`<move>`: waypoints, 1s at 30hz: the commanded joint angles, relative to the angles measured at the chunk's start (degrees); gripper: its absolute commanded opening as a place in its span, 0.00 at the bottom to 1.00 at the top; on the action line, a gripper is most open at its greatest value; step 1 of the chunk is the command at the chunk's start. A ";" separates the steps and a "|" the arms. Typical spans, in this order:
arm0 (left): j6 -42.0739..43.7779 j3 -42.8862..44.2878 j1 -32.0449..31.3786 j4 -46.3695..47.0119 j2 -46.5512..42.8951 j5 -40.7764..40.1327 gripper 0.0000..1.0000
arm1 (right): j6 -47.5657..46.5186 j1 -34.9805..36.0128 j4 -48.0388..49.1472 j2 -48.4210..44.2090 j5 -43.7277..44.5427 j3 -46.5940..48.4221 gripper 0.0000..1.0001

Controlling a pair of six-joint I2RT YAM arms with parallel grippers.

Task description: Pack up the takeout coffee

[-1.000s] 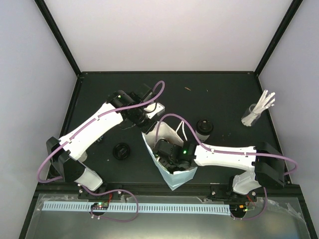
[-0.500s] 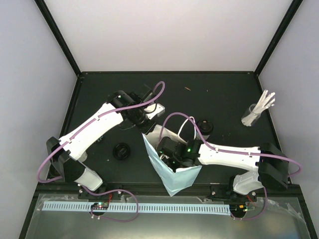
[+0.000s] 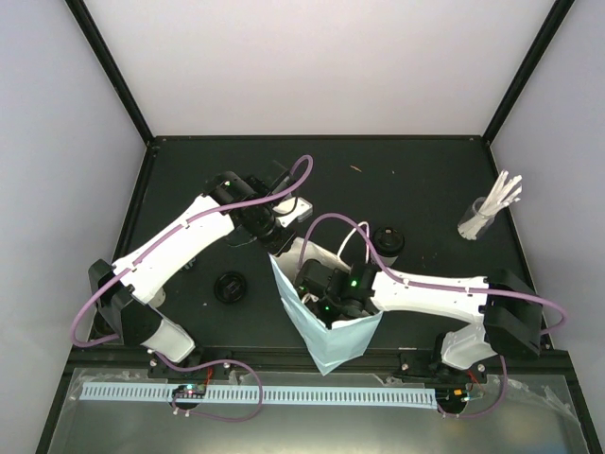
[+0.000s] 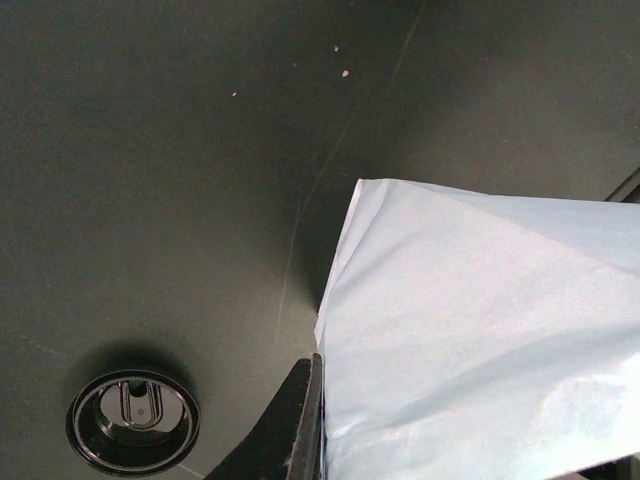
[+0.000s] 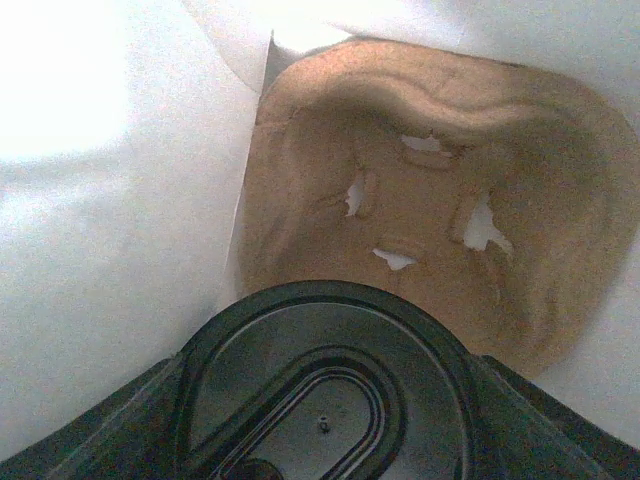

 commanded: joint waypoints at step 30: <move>-0.93 1.13 0.60 1.33 -0.15 -1.53 0.03 | -0.77 -0.52 -11.67 2.02 -12.36 -7.03 0.40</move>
